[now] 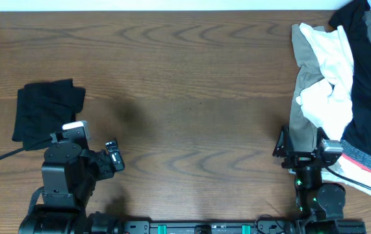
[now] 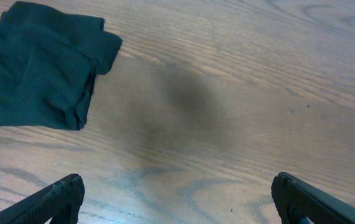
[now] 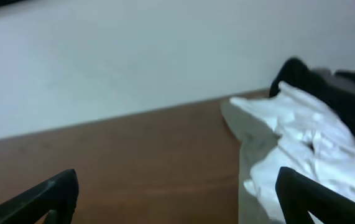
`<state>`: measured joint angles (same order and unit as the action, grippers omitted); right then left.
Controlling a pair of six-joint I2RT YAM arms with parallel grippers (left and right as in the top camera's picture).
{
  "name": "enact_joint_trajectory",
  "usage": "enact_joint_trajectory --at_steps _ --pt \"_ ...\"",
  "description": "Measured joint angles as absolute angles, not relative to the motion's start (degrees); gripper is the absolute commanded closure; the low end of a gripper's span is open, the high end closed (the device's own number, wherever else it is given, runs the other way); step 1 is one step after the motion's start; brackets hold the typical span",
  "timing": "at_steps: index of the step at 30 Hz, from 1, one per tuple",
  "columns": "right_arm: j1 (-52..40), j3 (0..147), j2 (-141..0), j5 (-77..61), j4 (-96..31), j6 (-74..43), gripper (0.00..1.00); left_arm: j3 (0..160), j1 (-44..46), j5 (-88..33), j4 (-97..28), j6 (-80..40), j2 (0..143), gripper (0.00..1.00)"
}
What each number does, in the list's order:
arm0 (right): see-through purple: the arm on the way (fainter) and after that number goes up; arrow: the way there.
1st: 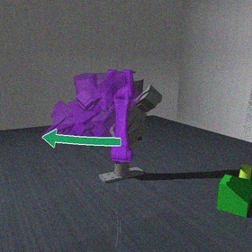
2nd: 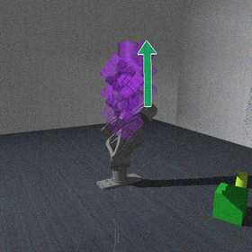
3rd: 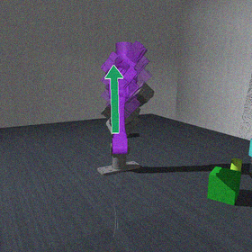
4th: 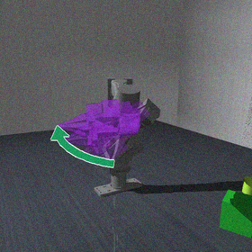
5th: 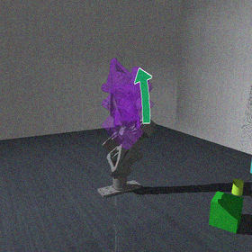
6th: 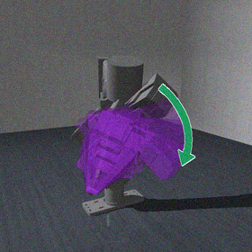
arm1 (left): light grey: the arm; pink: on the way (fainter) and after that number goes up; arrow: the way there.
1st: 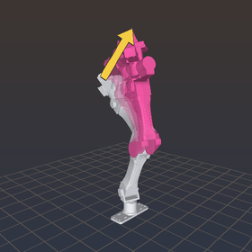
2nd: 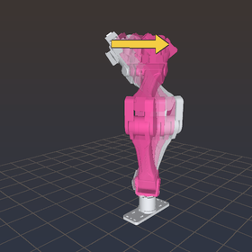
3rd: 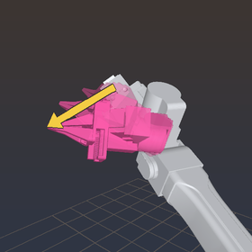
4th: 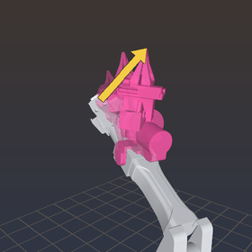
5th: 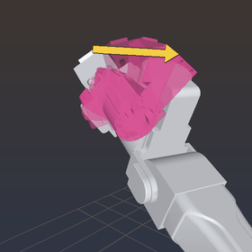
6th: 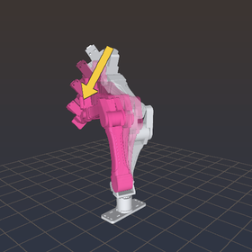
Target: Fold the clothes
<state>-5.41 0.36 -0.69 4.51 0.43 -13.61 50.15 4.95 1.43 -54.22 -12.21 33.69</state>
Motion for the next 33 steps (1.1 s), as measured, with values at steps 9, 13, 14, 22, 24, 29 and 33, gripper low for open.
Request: enact_joint_trajectory --at_steps 9,13,14,22,24,29,33 --pt "-5.43 0.40 -0.69 1.43 -3.86 -12.88 0.01 50.15 4.95 1.45 -54.22 -12.23 33.69 0.02" --pt "-5.43 0.40 -0.69 0.40 -3.88 -12.78 0.01 50.15 4.95 1.45 -54.19 -12.23 33.69 0.02" --pt "-5.43 0.40 -0.69 0.23 -3.86 -12.78 0.01 50.15 4.95 1.45 -54.22 -12.23 33.69 0.02" --pt "-5.43 0.40 -0.69 -0.25 -3.86 -12.75 0.01 50.15 4.95 1.45 -54.22 -12.23 33.69 0.02" --pt "-5.43 0.40 -0.69 -0.27 -3.88 -12.75 0.01 50.15 4.95 1.45 -54.22 -12.23 33.69 0.02" --pt "-5.43 0.40 -0.69 -0.27 -3.86 -12.75 0.01 50.15 4.95 1.43 -54.22 -12.23 33.69 0.02" --pt "-5.43 0.40 -0.69 -0.27 -3.86 -12.75 0.01 50.15 4.95 1.45 -54.22 -12.23 33.69 0.02"
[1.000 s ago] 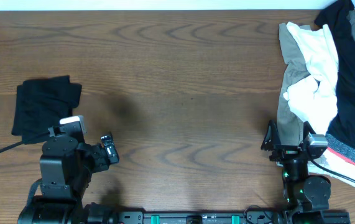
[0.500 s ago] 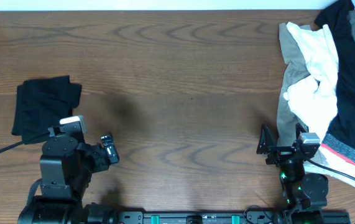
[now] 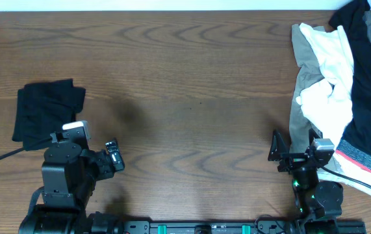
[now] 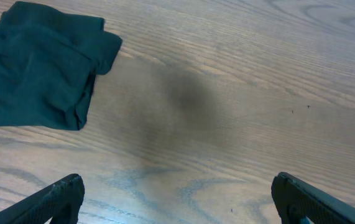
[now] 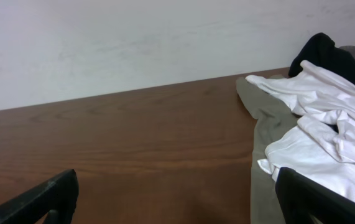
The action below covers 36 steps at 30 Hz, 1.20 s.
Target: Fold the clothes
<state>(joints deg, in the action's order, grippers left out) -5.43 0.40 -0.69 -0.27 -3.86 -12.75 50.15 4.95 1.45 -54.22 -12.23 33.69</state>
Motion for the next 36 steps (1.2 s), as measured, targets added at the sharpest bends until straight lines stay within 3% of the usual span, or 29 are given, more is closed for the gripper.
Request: enact_joint_trajectory --at_steps 18,25,30,36 --pt "-5.43 0.40 -0.69 -0.27 -3.86 -12.75 0.01 50.15 4.95 1.43 -54.22 -12.23 33.36 0.02" --pt "-5.41 0.40 -0.69 -0.32 -3.90 -12.75 0.01 48.97 4.95 2.39 -53.98 -11.60 25.43 0.02" --pt "-5.41 0.40 -0.69 -0.45 -3.88 -12.73 0.01 40.03 4.93 3.97 -51.94 -10.96 17.34 0.02" --pt "-5.43 0.40 -0.69 -0.47 -3.86 -12.73 0.01 23.73 4.93 4.75 -37.63 -10.46 8.08 0.02"
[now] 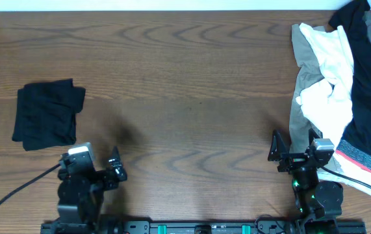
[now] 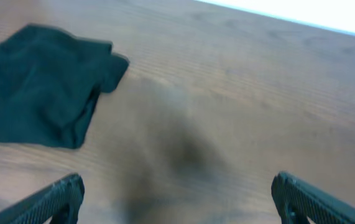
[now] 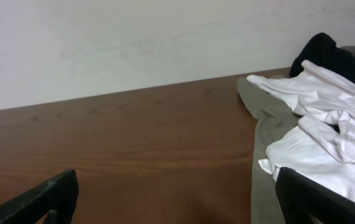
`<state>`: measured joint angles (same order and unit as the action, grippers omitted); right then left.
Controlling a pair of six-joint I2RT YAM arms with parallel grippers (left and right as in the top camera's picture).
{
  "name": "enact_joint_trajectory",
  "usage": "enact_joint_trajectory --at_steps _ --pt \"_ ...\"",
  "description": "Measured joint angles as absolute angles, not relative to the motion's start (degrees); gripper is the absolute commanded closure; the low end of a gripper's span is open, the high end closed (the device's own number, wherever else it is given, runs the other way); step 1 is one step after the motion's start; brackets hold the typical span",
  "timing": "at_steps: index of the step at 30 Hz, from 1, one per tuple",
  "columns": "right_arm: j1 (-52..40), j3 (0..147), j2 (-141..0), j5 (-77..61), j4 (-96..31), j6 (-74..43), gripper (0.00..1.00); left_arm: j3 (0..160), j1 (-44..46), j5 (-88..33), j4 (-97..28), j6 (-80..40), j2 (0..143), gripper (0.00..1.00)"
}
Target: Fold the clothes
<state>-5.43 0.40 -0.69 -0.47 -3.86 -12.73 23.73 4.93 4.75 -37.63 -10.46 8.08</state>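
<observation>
A folded black garment lies at the table's left, also in the left wrist view as a dark folded cloth. A heap of unfolded clothes fills the right side: white shirt, olive-grey piece, dark items behind. My left gripper sits low at the front left, open and empty, below the folded garment. My right gripper rests at the front right, open and empty, just left of the heap's near end.
The brown wooden table runs from the folded garment to the heap. A white wall rises behind the far edge. Cables trail from the right arm's base, beside striped cloth.
My left arm has pulled back toward the front edge and lower; its wrist view now tilts up and is blurred. The right arm and all clothes are unchanged.
First both grippers were open, the left one just below the folded black garment, the right one at the heap's near end. Then the right arm had drawn back toward the front. Now the left arm has drawn back too.
</observation>
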Motion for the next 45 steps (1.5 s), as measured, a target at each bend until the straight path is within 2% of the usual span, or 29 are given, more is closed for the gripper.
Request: enact_joint_trajectory --at_steps 6,12,45 --pt "-5.43 0.40 -0.69 -0.47 -3.90 -12.73 0.01 11.03 4.93 4.91 -21.56 -10.46 1.41 0.02" --pt "-5.43 0.40 -0.69 -0.47 -3.88 -12.73 0.01 2.24 4.95 4.91 -2.96 -10.44 0.64 0.02" --pt "-5.43 0.40 -0.69 -0.47 -3.88 -12.73 0.01 2.00 4.95 4.91 -2.57 -10.44 0.62 0.02"
